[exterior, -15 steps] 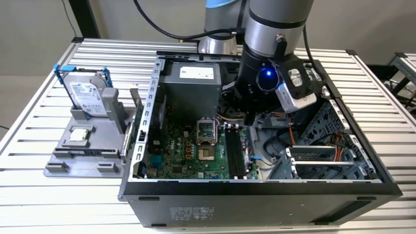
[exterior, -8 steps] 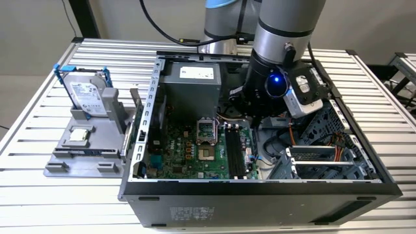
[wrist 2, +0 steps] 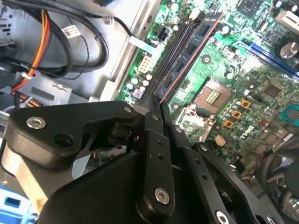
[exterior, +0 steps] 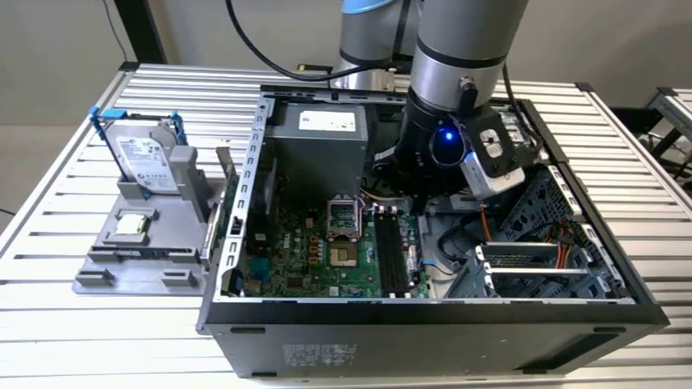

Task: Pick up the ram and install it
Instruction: 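Insert the ram into the slot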

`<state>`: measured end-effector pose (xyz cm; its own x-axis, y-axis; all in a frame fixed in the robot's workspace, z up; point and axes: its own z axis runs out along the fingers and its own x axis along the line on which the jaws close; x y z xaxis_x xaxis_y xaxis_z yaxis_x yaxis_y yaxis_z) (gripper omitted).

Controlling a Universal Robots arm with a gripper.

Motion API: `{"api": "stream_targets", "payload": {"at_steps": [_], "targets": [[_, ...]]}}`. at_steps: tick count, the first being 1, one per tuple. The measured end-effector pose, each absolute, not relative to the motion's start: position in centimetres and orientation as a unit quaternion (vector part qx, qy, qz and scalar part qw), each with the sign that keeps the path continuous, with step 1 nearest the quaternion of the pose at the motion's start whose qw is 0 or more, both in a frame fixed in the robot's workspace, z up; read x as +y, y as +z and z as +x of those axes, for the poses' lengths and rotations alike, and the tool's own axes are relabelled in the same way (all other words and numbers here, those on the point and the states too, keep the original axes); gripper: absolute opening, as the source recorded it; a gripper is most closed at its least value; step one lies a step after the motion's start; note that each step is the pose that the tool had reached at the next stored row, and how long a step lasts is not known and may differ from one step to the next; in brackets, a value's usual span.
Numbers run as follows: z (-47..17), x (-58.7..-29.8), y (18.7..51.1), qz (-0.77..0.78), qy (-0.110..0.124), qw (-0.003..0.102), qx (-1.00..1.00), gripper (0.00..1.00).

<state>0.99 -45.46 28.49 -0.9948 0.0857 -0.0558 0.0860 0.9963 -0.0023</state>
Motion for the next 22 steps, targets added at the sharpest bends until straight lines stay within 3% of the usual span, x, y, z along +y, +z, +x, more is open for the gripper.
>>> {"api": "stream_targets", "payload": {"at_steps": [5,22], "targets": [[0.7,-44.2,27.7,0.041,-0.006,0.03,0.999,0.0],[0.6,-44.4,24.8,0.035,-0.006,0.03,0.999,0.0]]}}
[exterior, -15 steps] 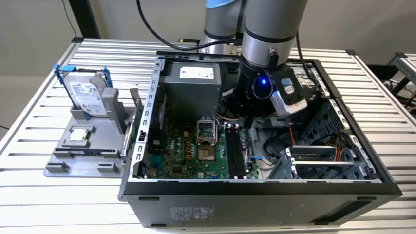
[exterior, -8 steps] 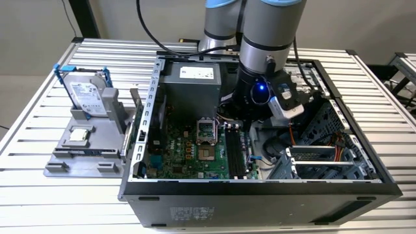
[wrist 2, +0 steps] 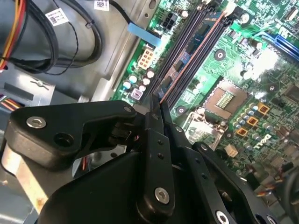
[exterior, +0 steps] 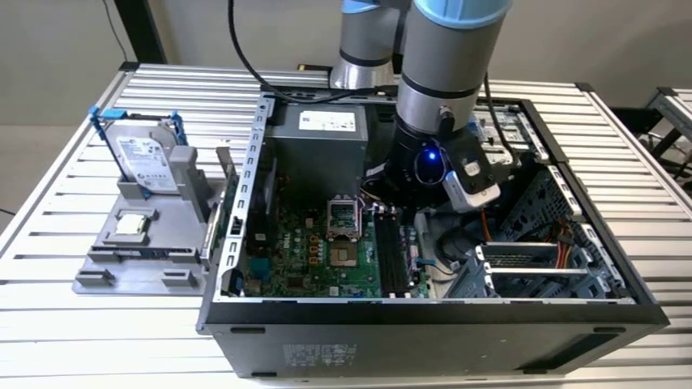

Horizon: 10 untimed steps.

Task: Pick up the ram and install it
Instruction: 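Insert the ram into the slot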

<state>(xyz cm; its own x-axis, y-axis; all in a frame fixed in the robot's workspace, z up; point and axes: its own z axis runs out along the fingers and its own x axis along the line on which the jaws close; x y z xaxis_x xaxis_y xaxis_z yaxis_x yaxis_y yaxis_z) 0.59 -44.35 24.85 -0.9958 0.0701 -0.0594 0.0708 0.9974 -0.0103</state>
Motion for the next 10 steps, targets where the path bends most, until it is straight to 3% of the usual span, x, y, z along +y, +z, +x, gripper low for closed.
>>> {"api": "stream_targets", "payload": {"at_steps": [10], "targets": [[0.6,-44.7,23.6,0.036,-0.006,0.027,0.999,0.0]]}}
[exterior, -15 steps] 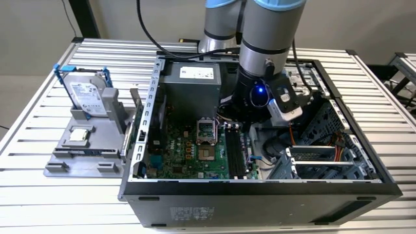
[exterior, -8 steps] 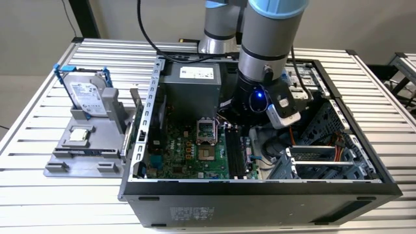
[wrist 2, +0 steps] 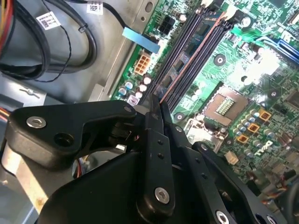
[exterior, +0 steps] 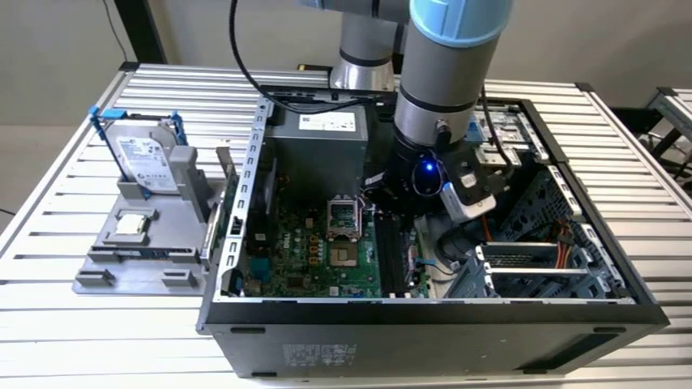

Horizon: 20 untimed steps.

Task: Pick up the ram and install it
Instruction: 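Insert the ram into the slot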

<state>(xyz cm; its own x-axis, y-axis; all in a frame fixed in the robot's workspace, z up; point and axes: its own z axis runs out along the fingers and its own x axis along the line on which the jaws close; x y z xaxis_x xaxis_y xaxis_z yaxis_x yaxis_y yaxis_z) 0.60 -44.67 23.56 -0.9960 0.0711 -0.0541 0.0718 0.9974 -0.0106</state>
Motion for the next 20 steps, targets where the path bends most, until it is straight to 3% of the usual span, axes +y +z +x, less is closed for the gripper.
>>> {"api": "stream_targets", "payload": {"at_steps": [9,20], "targets": [[0.66,-44.68,22.92,0.026,-0.007,0.018,0.999,0.0],[0.93,-44.68,22.65,0.015,-0.006,0.018,1.0,0.0]]}}
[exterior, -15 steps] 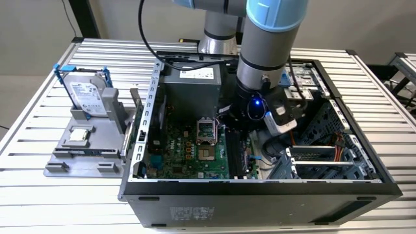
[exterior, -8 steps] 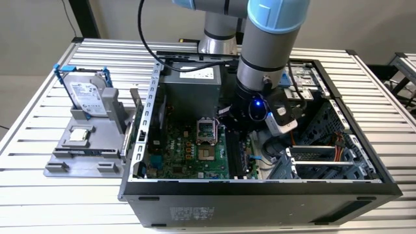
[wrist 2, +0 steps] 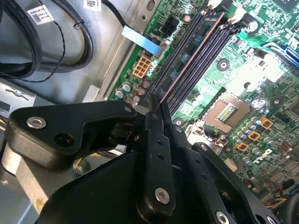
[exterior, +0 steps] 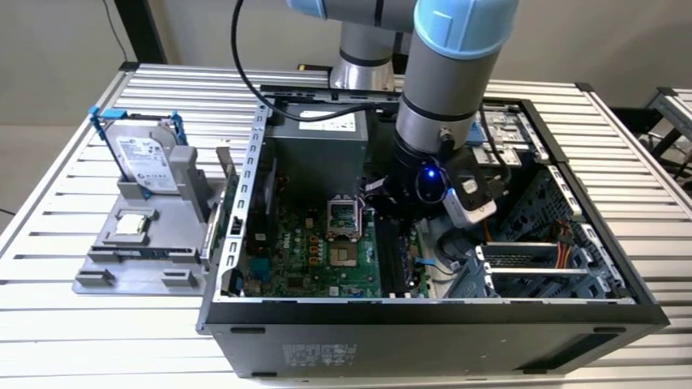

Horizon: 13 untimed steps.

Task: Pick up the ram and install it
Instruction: 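Insert the ram into the slot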

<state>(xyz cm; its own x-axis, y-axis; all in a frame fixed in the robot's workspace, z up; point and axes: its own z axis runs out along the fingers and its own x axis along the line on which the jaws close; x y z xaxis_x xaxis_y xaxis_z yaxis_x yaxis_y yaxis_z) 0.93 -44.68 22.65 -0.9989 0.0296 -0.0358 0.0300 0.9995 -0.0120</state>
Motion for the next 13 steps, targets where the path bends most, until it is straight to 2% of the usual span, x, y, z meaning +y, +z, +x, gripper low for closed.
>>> {"api": "stream_targets", "payload": {"at_steps": [13], "targets": [[0.93,-44.89,22.45,0.015,-0.006,0.018,1.0,0.0]]}}
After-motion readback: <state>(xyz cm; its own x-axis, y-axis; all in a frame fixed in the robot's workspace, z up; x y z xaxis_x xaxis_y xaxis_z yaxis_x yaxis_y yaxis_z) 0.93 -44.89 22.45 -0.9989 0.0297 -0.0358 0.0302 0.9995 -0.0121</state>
